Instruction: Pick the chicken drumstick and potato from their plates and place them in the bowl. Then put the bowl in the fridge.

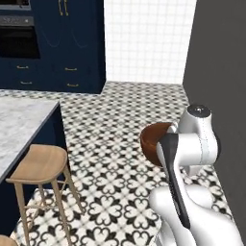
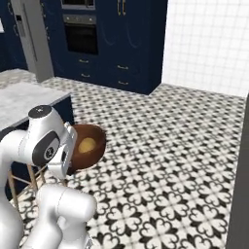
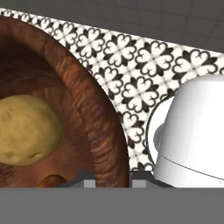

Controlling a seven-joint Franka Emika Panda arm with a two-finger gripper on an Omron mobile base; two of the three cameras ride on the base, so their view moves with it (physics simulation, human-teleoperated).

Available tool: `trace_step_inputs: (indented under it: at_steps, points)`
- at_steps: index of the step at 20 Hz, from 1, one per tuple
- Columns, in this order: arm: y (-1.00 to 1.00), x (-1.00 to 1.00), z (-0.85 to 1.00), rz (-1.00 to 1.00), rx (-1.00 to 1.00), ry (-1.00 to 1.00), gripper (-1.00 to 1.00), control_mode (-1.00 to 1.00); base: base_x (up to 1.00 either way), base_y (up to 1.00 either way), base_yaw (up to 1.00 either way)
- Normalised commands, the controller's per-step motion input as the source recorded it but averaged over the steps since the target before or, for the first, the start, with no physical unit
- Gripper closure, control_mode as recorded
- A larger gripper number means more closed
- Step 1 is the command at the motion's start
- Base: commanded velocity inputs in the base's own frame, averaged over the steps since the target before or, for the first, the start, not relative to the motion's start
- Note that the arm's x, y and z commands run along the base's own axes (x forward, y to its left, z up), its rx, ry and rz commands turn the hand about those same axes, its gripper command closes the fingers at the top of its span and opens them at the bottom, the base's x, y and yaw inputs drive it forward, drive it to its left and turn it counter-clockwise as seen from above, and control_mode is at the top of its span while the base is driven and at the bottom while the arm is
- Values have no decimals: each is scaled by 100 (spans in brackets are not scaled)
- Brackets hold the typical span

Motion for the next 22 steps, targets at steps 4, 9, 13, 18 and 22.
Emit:
trace_step_inputs:
  at_steps: [4, 9, 13, 18, 22]
  points:
    - [0, 0, 0, 0, 0, 0, 100, 100, 100, 0, -5]
    - [0, 0, 0, 0, 0, 0, 100, 100, 100, 0, -1]
    - [0, 0, 0, 0, 0, 0, 100, 100, 100, 0, -3]
    - [0, 0, 0, 0, 0, 0, 100, 100, 100, 2, -2]
    - [0, 0, 0, 0, 0, 0, 100, 100, 100, 13, 2]
